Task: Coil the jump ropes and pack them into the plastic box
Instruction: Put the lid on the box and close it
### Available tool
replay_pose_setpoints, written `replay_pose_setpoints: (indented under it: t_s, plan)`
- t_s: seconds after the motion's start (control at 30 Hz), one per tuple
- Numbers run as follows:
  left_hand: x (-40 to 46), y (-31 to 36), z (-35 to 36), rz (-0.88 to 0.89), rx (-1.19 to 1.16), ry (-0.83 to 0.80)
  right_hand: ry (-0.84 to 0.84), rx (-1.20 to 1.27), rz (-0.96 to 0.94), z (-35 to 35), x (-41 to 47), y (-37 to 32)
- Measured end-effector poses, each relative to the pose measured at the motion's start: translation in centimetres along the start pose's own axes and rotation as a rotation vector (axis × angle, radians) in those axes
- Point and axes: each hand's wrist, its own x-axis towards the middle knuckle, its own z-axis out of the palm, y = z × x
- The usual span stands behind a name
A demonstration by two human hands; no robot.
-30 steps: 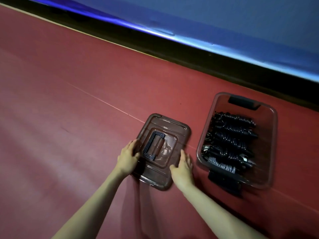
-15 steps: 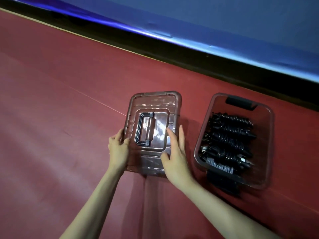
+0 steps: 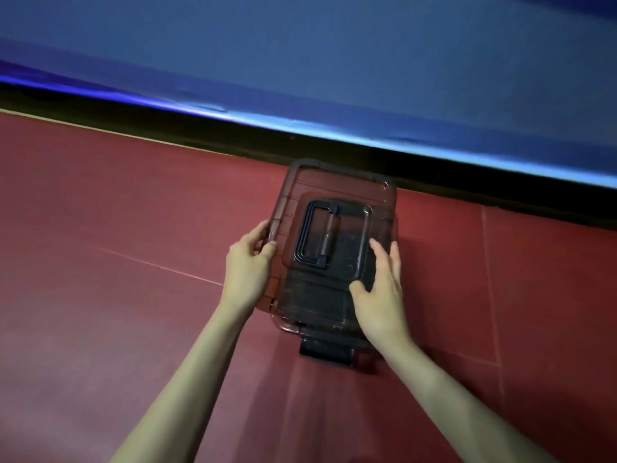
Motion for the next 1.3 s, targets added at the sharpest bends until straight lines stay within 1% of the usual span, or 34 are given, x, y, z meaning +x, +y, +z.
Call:
replay_pose_setpoints:
  t_s: [0.1, 0.17, 0.3, 0.37, 0.47, 0.6, 0.73, 0.9, 1.03, 1.2, 1.27, 1.3]
  plan:
    - [-0.7, -0.5, 3.0, 0.000, 0.080, -0.055, 0.026, -0.039, 0.055, -2.3, 0.1, 1.6]
    - [-1.2, -1.0, 4.3, 0.020, 0.139, -0.069, 0.009, -0.050, 0.093, -3.2, 0.3, 1.9]
    - [-1.7, -1.9, 5.2, 0.069, 0.256, 0.012, -0.058, -0.017, 0.156, -3.5, 0.3, 2.2]
    - [-1.5, -2.4, 5.0, 0.089, 0.270, 0.010, -0.075, -0.010, 0.163, -3.3, 0.2, 2.3]
    - [-1.1, -2.9, 4.3, 0.057, 0.228, -0.026, -0.080, -0.016, 0.147, -2.6, 0.3, 2.4]
    - [-0.8, -3.8, 4.0, 0.039, 0.246, -0.047, -0.063, -0.037, 0.144, -2.2, 0.8, 2.6]
    - [-0.4, -4.0, 4.3, 0.012, 0.280, -0.035, -0.020, -0.162, 0.071, -1.6, 0.9, 3.5]
    - [-1.0, -4.2, 4.1, 0.057, 0.257, -0.035, -0.004, -0.195, 0.006, -0.9, 0.7, 4.6]
    - [-1.7, -5.2, 4.1, 0.066, 0.259, -0.046, -0.032, -0.226, -0.013, -0.7, 0.4, 5.3]
    - [-1.3, -6.4, 4.2, 0.073, 0.269, -0.089, -0.084, -0.337, -0.024, -0.9, 0.6, 6.0]
    - [-1.2, -6.4, 4.3, 0.085, 0.320, -0.102, -0.102, -0.429, -0.017, -1.1, 0.8, 5.9]
    - [-1.3, -6.4, 4.2, 0.109, 0.383, -0.096, -0.112, -0.481, -0.035, -1.2, 0.8, 5.9]
